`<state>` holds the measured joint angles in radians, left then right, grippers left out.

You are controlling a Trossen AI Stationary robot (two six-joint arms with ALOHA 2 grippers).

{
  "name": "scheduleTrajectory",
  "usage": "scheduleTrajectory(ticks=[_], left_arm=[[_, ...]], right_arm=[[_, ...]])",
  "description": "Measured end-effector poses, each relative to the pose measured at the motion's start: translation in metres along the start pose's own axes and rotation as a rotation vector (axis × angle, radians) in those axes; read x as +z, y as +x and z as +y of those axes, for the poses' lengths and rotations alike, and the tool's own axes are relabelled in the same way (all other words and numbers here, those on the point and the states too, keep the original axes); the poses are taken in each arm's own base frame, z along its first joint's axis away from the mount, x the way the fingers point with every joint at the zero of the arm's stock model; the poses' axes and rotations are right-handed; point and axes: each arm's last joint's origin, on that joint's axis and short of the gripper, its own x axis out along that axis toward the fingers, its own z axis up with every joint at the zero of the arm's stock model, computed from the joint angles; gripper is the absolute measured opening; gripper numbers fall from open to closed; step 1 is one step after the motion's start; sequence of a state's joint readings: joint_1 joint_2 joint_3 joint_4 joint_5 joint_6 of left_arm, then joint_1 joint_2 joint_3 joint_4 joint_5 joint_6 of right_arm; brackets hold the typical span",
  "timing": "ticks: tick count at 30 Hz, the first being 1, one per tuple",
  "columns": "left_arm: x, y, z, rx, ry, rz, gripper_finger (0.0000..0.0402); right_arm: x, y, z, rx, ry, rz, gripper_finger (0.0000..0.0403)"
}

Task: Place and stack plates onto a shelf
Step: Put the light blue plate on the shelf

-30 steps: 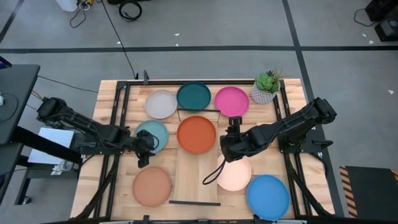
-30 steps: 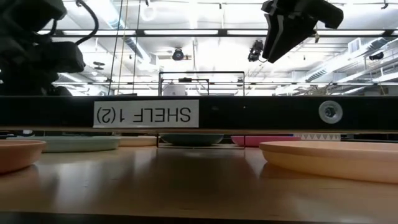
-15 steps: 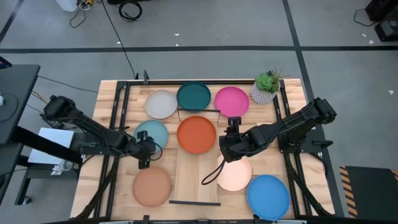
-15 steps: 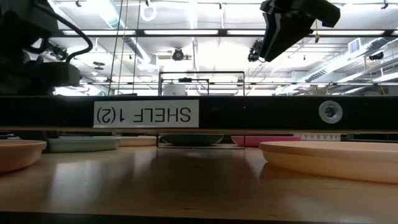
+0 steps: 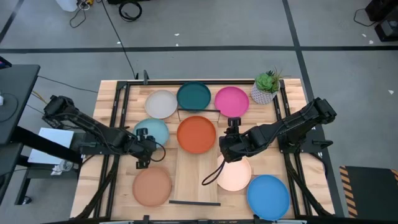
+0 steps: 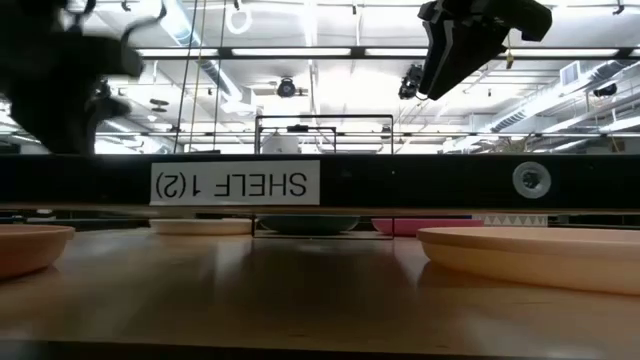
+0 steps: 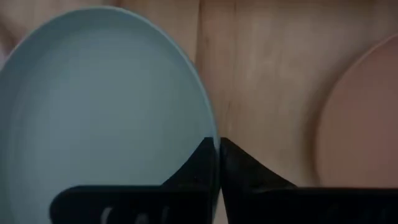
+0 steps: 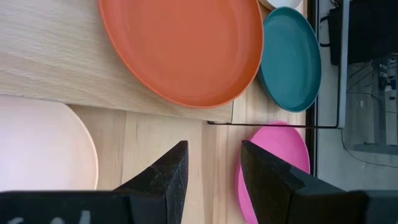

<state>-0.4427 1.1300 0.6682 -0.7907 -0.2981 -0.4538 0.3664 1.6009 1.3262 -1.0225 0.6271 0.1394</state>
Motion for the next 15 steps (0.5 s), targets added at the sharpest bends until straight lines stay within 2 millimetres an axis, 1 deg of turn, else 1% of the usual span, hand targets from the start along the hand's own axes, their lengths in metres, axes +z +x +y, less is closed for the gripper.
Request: scheduleTrajectory(ticks=[2, 4, 7, 10, 13, 15], left_arm=[[0.011, -0.018, 0.001, -0.003, 0.017, -0.009, 0.0014], [0.022, -0.035, 0.000, -0.027, 0.035, -0.057, 0.0014], [0.036, -0.053, -0.006, -0.099, 0.120, -0.138, 0.0014], [0.047, -0.062, -0.015, -0.164, 0.284, -0.265, 0.0014], [0.055, -0.066, -0.024, -0.172, 0.476, -0.390, 0.0014], [0.061, -0.065, -0.029, -0.161, 0.573, -0.448, 0.0014]], right_arm=[[0.000, 0.000, 0.000, 0.000, 0.008, 0.001, 0.0153], [0.000, 0.000, 0.000, -0.001, 0.020, 0.002, 0.0153], [-0.001, 0.000, 0.000, -0.001, 0.037, 0.006, 0.0153], [-0.003, 0.000, 0.000, -0.005, 0.045, 0.028, 0.0153], [-0.008, 0.000, -0.001, -0.013, 0.047, 0.067, 0.0153], [-0.010, 0.000, -0.002, -0.019, 0.061, 0.092, 0.0153]])
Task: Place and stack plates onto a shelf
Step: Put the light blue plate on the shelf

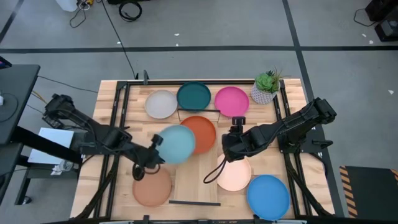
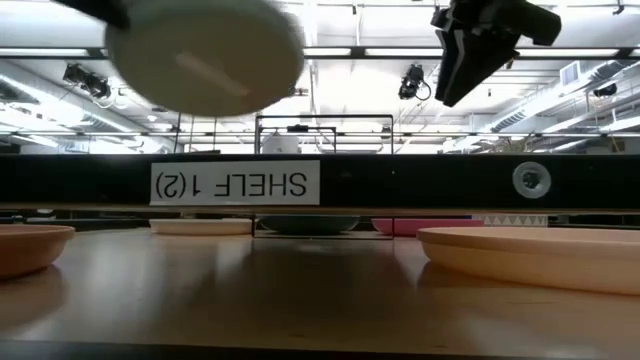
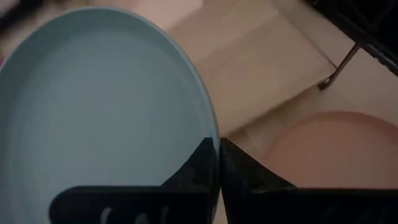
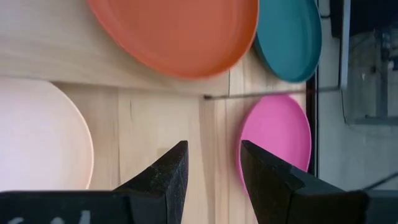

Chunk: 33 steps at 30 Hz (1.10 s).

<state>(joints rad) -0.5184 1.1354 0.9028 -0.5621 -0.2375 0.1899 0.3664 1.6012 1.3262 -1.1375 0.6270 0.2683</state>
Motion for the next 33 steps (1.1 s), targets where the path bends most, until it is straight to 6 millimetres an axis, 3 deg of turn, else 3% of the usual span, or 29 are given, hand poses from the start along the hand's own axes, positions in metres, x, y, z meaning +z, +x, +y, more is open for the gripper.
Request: scheduleTrajectory(ticks=[4, 9, 16, 22, 33], left_arm=[[0.008, 0.019, -0.005, -0.030, 0.161, -0.056, 0.0016], [0.016, 0.058, -0.019, -0.138, 0.376, -0.111, 0.0014], [0.015, 0.091, -0.036, -0.181, 0.575, -0.111, 0.0014], [0.014, 0.100, -0.048, -0.214, 0.621, -0.114, 0.0014], [0.015, 0.101, -0.055, -0.269, 0.528, -0.124, 0.0025]], right_arm=[[-0.004, 0.000, -0.001, -0.010, 0.039, 0.034, 0.0153], [-0.005, -0.001, 0.000, -0.013, 0.049, 0.040, 0.0153], [-0.006, -0.005, 0.005, -0.011, 0.045, 0.026, 0.0153], [-0.005, -0.006, 0.007, -0.008, 0.050, 0.009, 0.0153], [-0.002, -0.006, 0.008, 0.000, 0.070, -0.021, 0.0153]])
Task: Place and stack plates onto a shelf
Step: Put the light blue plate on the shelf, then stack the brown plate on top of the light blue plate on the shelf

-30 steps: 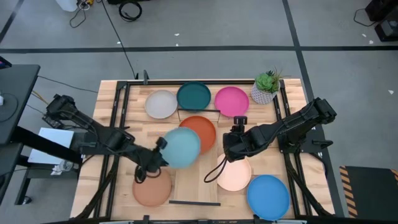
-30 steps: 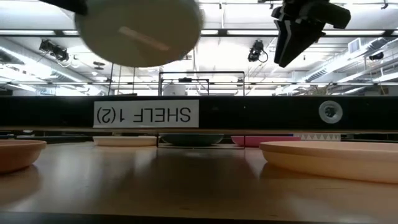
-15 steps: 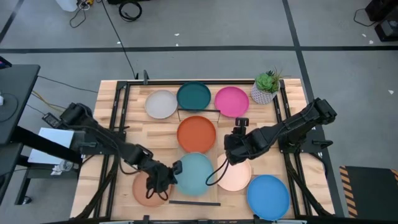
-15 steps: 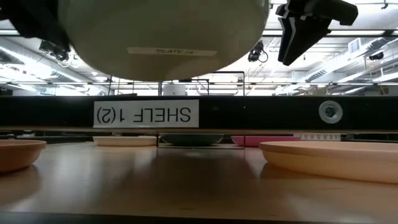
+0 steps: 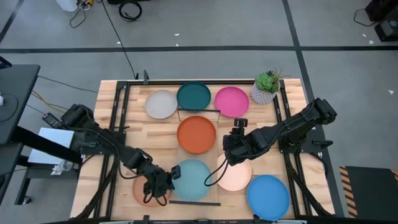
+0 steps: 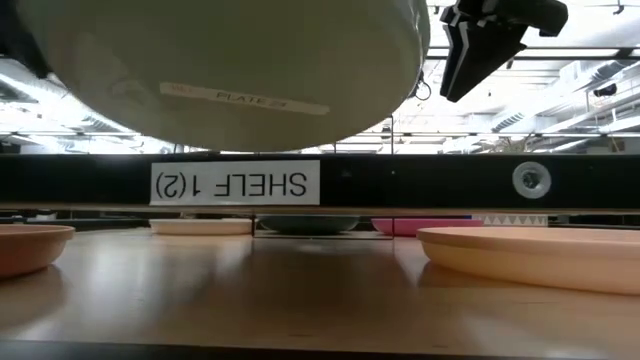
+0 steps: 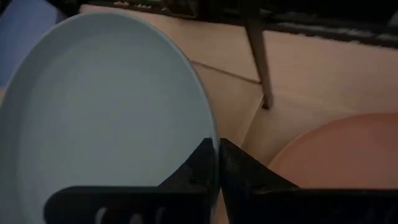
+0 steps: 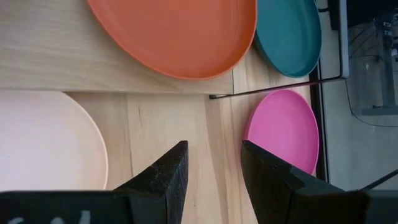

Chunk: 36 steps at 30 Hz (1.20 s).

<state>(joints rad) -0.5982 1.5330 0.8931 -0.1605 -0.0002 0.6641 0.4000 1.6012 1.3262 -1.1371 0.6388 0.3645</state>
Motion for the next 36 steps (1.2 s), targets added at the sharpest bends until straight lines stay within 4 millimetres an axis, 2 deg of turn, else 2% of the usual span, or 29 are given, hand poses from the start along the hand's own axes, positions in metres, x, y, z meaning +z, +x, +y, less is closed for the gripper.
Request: scheduleTrajectory(ticks=[8, 18, 28, 31, 36], left_arm=[[-0.007, 0.020, -0.003, -0.030, -0.030, 0.028, 0.0027], [-0.010, 0.023, 0.000, 0.025, -0.129, 0.072, 0.0033], [-0.008, 0.023, 0.001, 0.040, -0.195, 0.047, 0.0110], [-0.007, 0.018, 0.000, 0.037, -0.248, 0.052, 0.0127], [-0.004, -0.008, 0.003, 0.062, -0.400, 0.058, 0.0132]], right_arm=[[0.001, 0.000, 0.000, 0.003, 0.003, -0.009, 0.0153], [0.003, 0.000, 0.001, 0.010, 0.010, -0.023, 0.0153], [0.005, 0.000, 0.002, 0.020, 0.010, -0.047, 0.0153], [0.005, -0.001, 0.003, 0.026, 0.009, -0.045, 0.0153], [0.003, -0.005, 0.009, 0.038, -0.010, -0.056, 0.0153]])
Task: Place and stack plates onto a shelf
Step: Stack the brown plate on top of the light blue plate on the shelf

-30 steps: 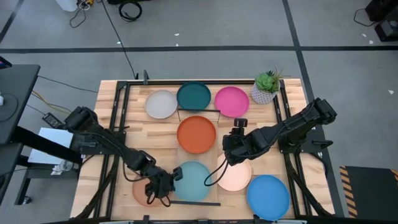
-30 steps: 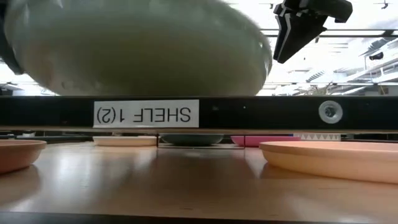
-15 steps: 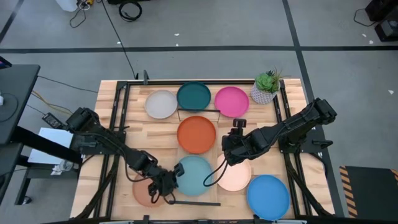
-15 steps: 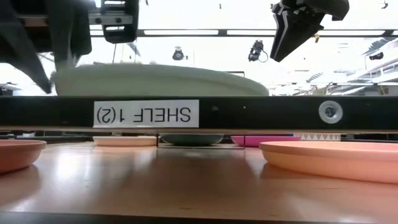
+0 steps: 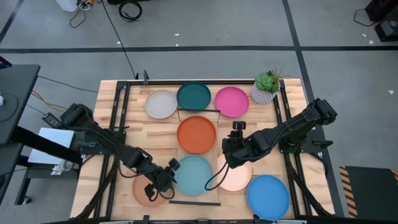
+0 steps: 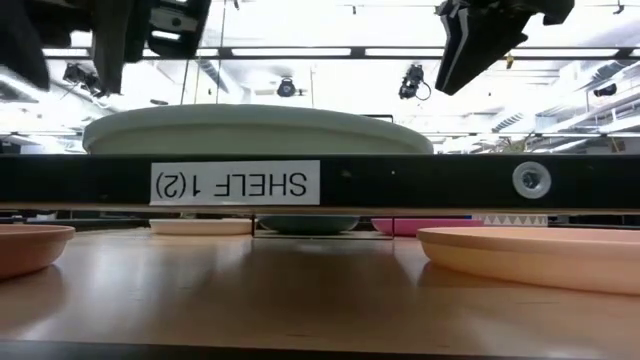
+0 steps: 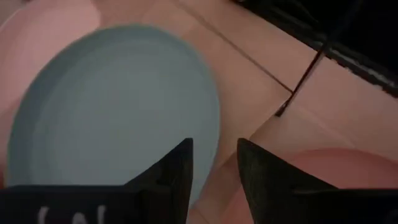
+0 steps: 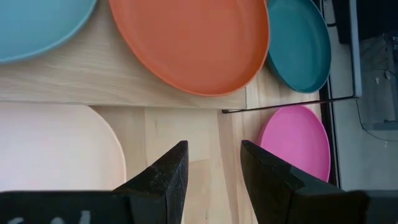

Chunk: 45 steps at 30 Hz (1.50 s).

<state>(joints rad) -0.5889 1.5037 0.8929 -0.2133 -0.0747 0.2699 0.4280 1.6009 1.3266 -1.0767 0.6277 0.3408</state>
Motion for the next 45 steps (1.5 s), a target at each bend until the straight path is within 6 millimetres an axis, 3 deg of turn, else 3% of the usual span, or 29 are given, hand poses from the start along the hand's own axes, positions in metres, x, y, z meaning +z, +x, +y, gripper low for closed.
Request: scheduleTrajectory(ticks=[5, 11, 16, 32, 45], left_arm=[[-0.012, -0.025, 0.001, 0.013, -0.236, 0.136, 0.0132], [-0.045, -0.029, 0.001, 0.094, -0.564, 0.468, 0.0117], [-0.054, -0.026, 0.004, 0.139, -0.734, 0.555, 0.0105], [-0.065, -0.002, 0.001, 0.100, -0.827, 0.684, 0.0103], [-0.066, -0.001, 0.002, 0.102, -0.887, 0.689, 0.0102]], right_arm=[[-0.001, -0.004, 0.005, -0.006, -0.014, -0.019, 0.0153], [-0.002, -0.008, 0.010, -0.005, -0.005, -0.034, 0.0153], [-0.001, -0.011, 0.015, 0.011, -0.001, -0.064, 0.0153], [-0.002, -0.015, 0.020, -0.005, -0.007, -0.099, 0.0153], [-0.001, -0.015, 0.020, -0.004, -0.005, -0.101, 0.0153]])
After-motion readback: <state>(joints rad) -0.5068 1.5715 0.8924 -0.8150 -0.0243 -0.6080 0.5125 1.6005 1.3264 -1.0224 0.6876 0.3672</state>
